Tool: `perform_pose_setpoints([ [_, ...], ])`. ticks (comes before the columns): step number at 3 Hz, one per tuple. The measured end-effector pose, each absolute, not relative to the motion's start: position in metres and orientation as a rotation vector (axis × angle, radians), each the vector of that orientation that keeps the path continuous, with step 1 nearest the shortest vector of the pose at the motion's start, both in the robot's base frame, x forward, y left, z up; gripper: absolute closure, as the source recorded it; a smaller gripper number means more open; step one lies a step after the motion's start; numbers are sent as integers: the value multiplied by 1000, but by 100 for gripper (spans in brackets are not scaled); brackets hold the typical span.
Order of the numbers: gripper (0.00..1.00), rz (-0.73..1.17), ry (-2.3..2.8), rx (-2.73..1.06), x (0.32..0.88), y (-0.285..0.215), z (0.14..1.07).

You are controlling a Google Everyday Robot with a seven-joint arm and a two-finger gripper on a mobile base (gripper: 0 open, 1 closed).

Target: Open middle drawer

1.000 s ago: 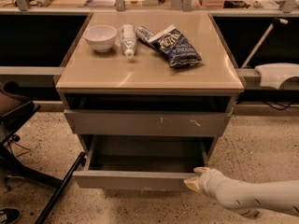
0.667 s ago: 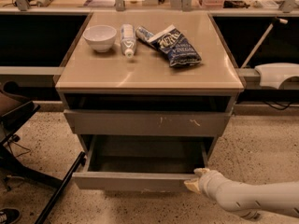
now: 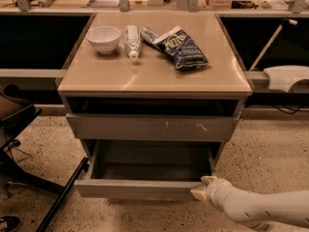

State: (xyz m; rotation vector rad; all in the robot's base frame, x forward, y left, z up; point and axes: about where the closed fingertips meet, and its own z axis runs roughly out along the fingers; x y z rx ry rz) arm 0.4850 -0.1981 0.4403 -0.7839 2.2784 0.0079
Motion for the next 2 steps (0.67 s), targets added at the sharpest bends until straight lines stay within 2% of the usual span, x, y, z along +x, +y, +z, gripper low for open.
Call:
perform_pose_setpoints([
  [2, 100, 6, 2282, -789, 478, -198, 441],
])
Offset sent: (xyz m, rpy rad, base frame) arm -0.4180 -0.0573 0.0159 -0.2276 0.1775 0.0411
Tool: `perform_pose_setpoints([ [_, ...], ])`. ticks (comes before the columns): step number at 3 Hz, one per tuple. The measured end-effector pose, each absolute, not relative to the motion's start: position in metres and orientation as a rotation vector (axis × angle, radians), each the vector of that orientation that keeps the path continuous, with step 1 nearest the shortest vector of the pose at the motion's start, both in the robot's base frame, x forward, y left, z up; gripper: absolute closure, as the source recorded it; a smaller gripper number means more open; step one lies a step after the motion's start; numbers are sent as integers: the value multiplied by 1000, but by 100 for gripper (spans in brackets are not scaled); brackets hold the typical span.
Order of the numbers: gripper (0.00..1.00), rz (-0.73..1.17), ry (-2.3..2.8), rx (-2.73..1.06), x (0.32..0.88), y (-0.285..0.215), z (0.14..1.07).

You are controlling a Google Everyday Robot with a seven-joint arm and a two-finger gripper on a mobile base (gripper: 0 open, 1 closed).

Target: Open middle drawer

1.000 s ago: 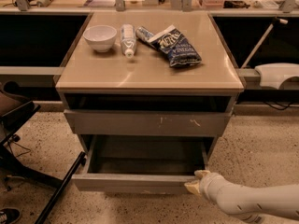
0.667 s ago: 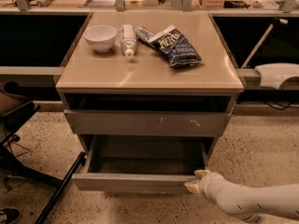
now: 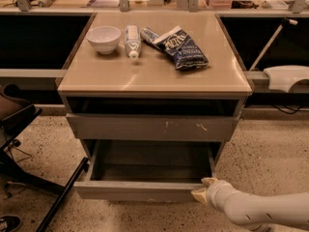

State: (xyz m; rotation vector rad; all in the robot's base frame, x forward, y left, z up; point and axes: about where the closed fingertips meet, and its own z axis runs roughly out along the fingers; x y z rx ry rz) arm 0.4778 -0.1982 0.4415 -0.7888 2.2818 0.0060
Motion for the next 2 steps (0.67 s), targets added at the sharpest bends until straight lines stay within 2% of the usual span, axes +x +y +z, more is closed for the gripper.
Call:
perform_pose_setpoints([
  [2, 100, 1, 2285, -793, 471, -198, 443],
])
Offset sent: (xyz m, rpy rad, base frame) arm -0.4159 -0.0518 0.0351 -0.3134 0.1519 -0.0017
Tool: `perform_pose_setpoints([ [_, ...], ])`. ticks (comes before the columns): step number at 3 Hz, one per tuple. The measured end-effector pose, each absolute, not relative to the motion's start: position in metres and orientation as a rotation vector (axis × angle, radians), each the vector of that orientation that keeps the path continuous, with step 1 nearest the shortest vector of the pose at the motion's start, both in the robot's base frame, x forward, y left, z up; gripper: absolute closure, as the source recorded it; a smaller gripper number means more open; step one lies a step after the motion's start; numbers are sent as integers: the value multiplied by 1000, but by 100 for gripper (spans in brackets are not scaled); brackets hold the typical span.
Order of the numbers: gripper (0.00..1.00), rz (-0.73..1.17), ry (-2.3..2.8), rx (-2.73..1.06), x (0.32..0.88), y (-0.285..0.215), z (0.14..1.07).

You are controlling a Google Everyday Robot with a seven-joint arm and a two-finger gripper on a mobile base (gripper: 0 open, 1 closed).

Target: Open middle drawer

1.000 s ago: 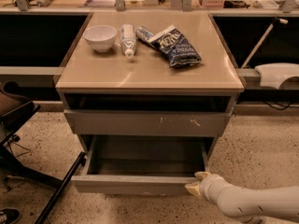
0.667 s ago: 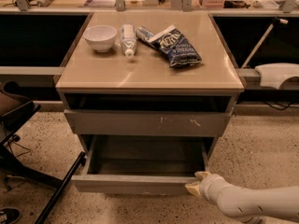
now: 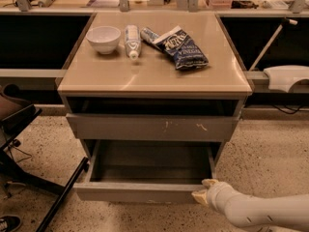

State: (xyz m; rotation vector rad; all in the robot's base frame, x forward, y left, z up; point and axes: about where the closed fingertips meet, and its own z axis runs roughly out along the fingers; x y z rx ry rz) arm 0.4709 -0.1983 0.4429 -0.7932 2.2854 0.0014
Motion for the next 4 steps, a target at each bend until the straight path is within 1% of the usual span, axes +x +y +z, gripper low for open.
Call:
perform_pose_setpoints([
  [3, 100, -21, 2279, -789, 460, -201, 451],
  [4, 100, -45, 2296, -801, 426, -205, 453],
])
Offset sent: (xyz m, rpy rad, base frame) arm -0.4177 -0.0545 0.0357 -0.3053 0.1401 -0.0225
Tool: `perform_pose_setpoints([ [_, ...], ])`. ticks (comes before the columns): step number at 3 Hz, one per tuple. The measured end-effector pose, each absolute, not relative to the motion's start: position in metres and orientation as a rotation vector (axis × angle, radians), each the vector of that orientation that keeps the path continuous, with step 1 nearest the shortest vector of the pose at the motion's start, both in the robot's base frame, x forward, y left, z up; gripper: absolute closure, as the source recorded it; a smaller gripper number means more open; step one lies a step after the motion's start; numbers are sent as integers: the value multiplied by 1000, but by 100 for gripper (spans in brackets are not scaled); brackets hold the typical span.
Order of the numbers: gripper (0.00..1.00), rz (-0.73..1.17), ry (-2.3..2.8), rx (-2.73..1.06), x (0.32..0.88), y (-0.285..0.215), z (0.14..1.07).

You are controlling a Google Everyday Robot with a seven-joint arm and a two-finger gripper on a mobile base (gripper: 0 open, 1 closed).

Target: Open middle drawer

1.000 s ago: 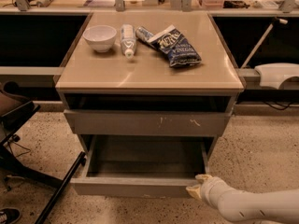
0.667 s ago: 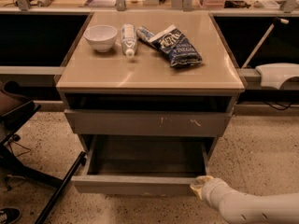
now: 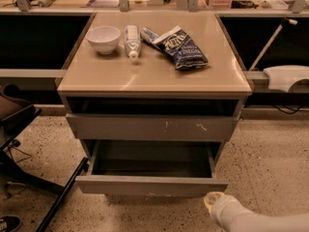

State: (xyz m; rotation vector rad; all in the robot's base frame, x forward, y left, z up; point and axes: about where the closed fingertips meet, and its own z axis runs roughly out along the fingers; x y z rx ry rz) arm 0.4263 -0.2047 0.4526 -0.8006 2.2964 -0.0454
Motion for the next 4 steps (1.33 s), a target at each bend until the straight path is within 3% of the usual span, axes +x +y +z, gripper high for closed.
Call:
perform_pose_setpoints([
  [1, 81, -32, 2342, -845, 388, -206, 439],
  [4, 11, -32, 2342, -845, 388, -206, 439],
])
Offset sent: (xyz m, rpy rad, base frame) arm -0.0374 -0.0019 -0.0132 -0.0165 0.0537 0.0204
